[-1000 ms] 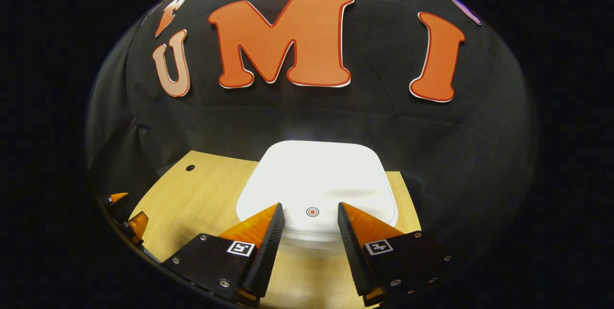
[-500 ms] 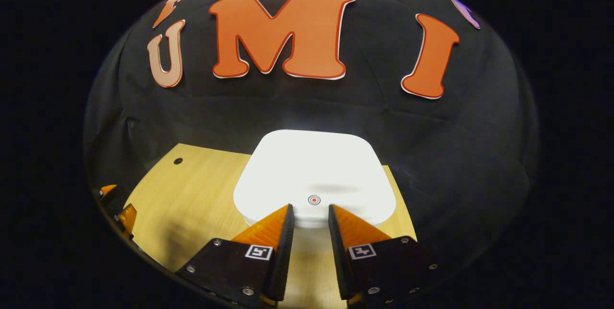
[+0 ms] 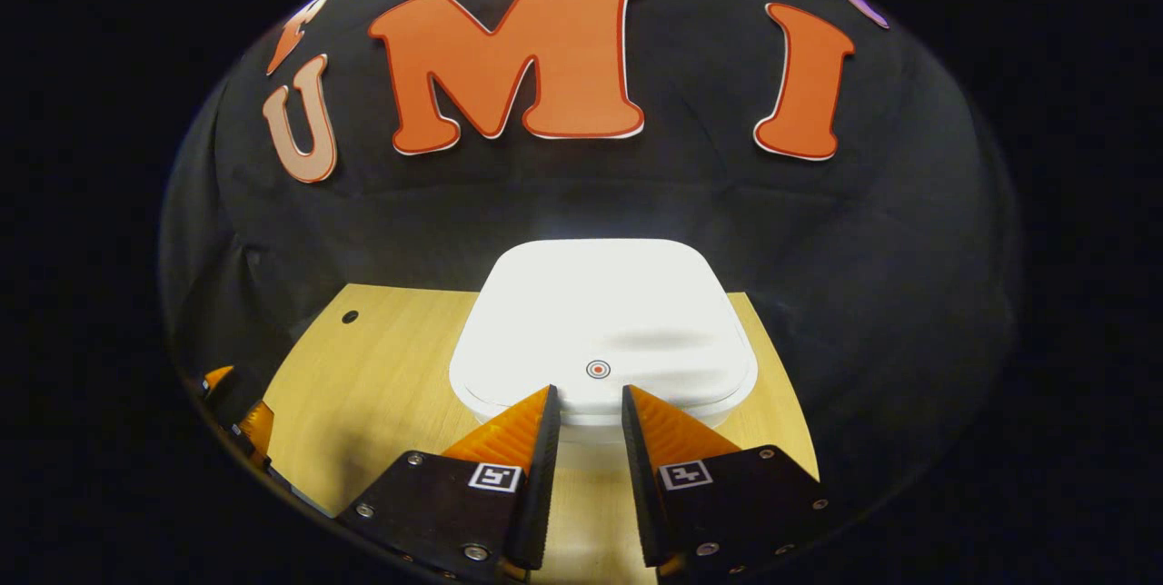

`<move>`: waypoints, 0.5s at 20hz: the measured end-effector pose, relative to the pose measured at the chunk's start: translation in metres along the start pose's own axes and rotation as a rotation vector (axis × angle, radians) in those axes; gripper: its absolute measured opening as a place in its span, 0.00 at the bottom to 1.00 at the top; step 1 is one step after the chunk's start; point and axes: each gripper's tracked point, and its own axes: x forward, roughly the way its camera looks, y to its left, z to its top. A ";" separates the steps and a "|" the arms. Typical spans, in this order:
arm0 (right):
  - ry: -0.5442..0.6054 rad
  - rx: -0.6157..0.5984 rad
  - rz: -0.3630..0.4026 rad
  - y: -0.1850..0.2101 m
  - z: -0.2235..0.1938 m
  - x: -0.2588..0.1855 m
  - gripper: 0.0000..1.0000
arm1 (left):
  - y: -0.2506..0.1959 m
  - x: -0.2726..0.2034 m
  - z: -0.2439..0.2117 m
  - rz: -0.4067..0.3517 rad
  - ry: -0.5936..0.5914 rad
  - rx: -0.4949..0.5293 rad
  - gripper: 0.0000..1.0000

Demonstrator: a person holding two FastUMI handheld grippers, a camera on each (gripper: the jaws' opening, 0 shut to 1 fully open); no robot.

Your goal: Press the lid of the desktop garbage bin to open it, pick up the crumpled paper on the desktop and throw it into the bin, then pick up the pop can on the desktop and drop it into the bin, and finally close the garbage bin lid.

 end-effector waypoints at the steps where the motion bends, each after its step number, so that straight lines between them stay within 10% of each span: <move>1: 0.010 0.026 0.015 0.000 0.001 0.000 0.41 | 0.000 -0.002 -0.001 0.005 0.003 -0.005 1.00; 9: 0.142 0.164 0.084 -0.003 0.009 0.000 0.31 | 0.001 -0.002 -0.003 0.022 0.012 -0.025 1.00; 10: 0.165 0.163 0.081 -0.003 0.008 -0.002 0.48 | 0.000 -0.001 -0.003 0.021 0.011 -0.025 1.00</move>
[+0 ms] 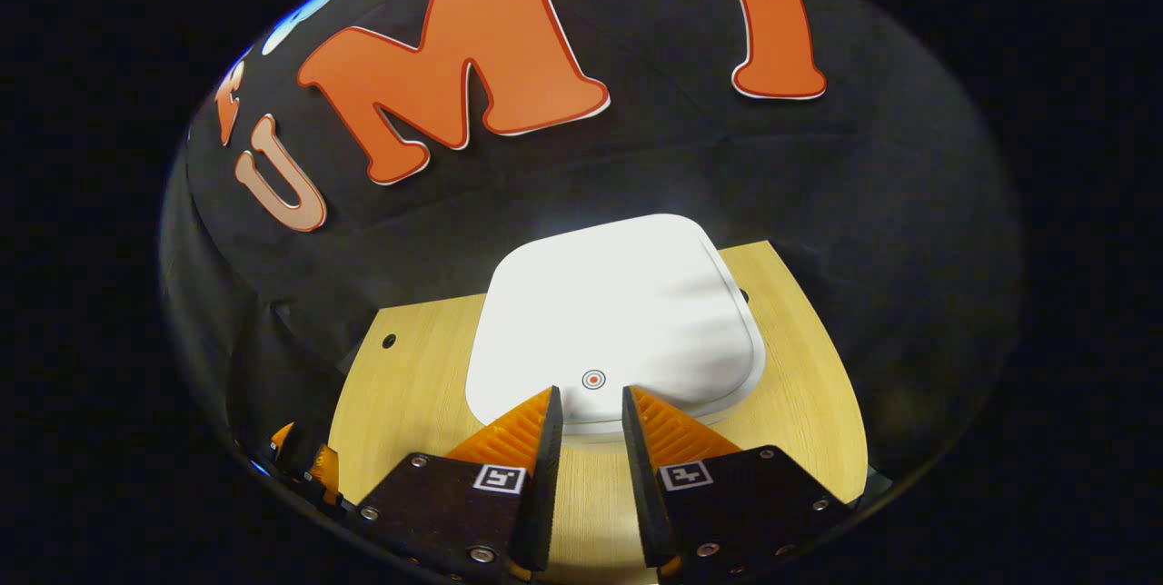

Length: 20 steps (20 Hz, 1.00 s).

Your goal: Press the lid of the desktop garbage bin to open it, pick up the crumpled paper on the desktop and throw it into the bin, then pick up the pop can on the desktop and drop it into the bin, and finally close the garbage bin lid.

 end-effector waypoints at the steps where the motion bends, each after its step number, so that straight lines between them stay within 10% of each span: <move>1: 0.024 -0.004 -0.005 -0.001 0.000 0.000 0.37 | -0.001 0.001 -0.001 0.000 0.000 -0.001 1.00; 20: 0.528 -0.111 -0.064 -0.006 -0.002 0.015 0.32 | -0.005 0.007 -0.012 0.004 0.040 -0.113 1.00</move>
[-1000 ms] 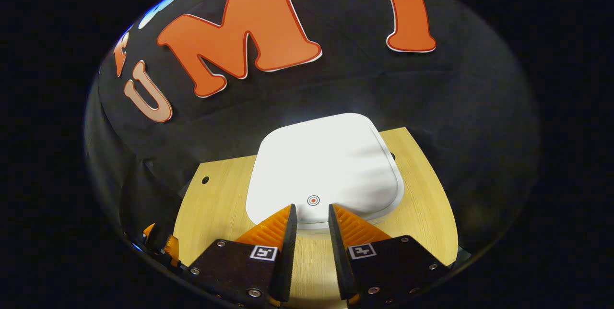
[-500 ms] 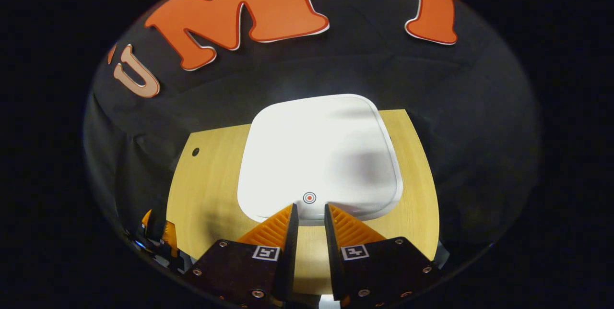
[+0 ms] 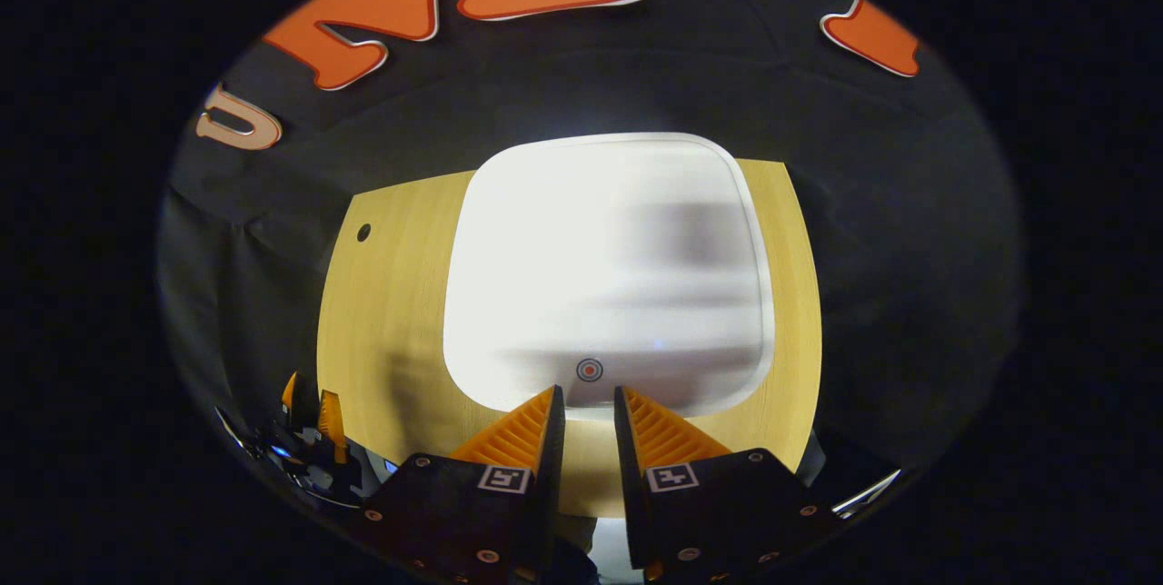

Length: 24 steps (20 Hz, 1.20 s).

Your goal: Press the lid of the desktop garbage bin to open it, pick up the crumpled paper on the desktop and throw it into the bin, then pick up the pop can on the desktop and drop it into the bin, and finally close the garbage bin lid.

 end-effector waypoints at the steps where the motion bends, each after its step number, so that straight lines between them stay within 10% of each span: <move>1: 0.005 -0.001 0.002 0.001 0.004 -0.001 0.32 | -0.001 0.000 -0.002 -0.002 0.004 -0.005 1.00; 10: -0.115 0.034 0.001 0.004 0.004 -0.006 0.32 | 0.003 0.003 0.007 -0.011 -0.022 0.040 1.00; 24: -0.668 0.121 0.071 0.047 0.000 -0.065 0.80 | -0.005 0.014 0.059 -0.098 -0.147 0.011 1.00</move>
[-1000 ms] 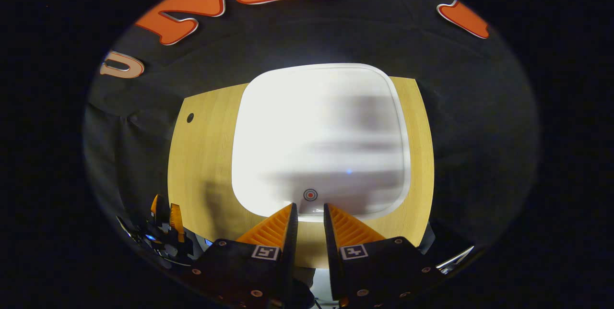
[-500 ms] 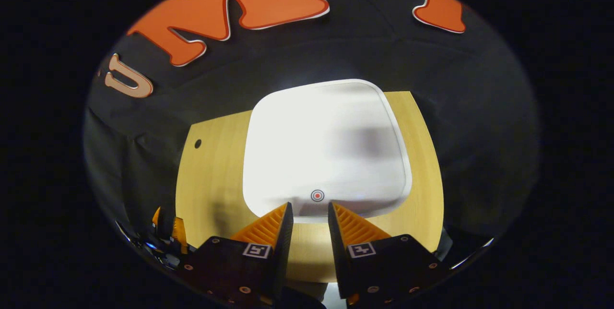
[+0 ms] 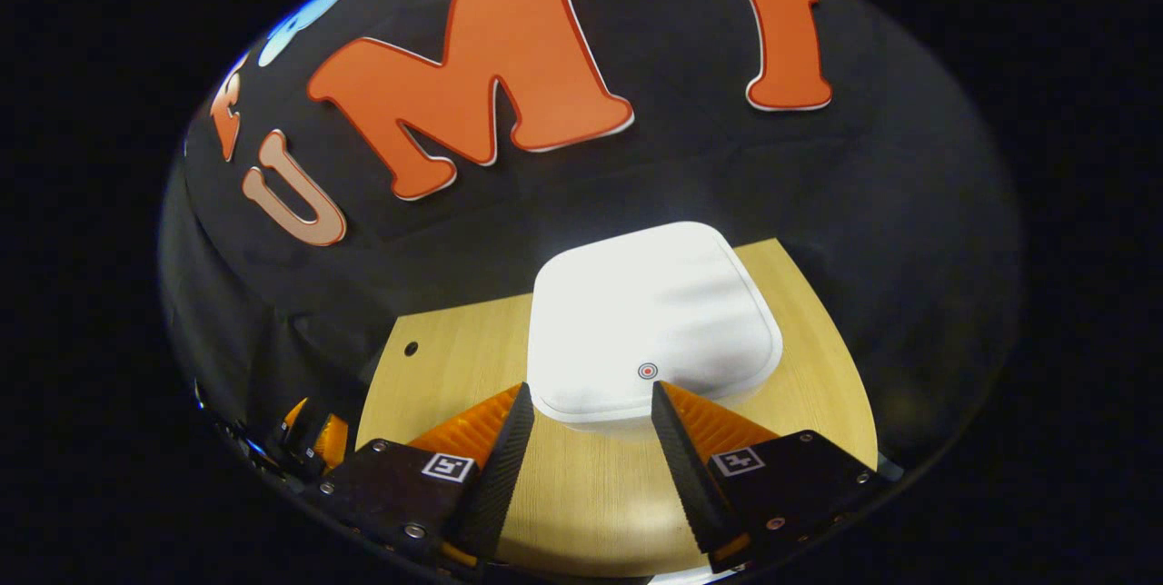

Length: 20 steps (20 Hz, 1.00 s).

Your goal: Press the lid of the desktop garbage bin to open it, pick up the crumpled paper on the desktop and throw it into the bin, then pick up the pop can on the desktop and drop it into the bin, and finally close the garbage bin lid.

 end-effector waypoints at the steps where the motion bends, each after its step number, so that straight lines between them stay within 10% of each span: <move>1: -0.054 -0.015 -0.006 0.004 0.003 -0.002 0.84 | 0.000 0.001 0.003 -0.003 -0.009 -0.005 1.00; 14: -0.605 -0.311 -0.085 0.071 0.007 -0.032 0.89 | -0.007 -0.003 0.043 0.015 -0.155 0.017 1.00; 20: -0.708 -0.364 0.010 0.105 -0.002 -0.041 0.90 | -0.010 -0.018 0.056 0.054 -0.205 0.028 1.00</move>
